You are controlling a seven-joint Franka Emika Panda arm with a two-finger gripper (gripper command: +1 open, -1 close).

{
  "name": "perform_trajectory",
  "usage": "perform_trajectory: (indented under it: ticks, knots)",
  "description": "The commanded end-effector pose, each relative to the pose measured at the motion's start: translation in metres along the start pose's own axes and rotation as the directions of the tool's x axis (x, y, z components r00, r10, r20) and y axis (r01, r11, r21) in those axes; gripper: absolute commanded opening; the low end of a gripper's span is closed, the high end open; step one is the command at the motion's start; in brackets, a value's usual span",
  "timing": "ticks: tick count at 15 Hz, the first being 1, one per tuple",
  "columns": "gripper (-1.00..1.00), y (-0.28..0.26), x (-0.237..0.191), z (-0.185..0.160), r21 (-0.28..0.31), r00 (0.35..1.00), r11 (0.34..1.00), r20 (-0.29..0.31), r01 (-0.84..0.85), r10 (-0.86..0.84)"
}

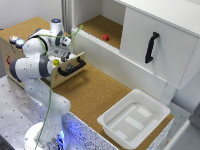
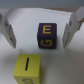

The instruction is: Place the grasped purple block inside the left cabinet

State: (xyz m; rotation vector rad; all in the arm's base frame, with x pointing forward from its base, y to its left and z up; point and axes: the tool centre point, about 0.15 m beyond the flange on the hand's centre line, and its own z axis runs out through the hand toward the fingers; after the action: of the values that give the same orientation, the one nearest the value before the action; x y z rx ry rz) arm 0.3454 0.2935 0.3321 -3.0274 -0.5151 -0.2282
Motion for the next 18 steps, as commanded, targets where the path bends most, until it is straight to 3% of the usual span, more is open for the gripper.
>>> perform_trajectory:
  ticks: [1,4,9,18]
  knots:
    - [-1.00,0.000,0.024,0.022,-0.037,0.997,0.998,0.065,-0.040,0.043]
    - [-1.00,0.001,0.023,0.024,-0.043,0.996,0.998,0.077,-0.037,0.041]
    - [-1.00,-0.001,0.027,0.008,-0.060,0.998,0.997,0.035,-0.044,0.046]
    - [-1.00,-0.028,0.053,-0.066,-0.136,0.996,0.990,-0.085,-0.033,0.021]
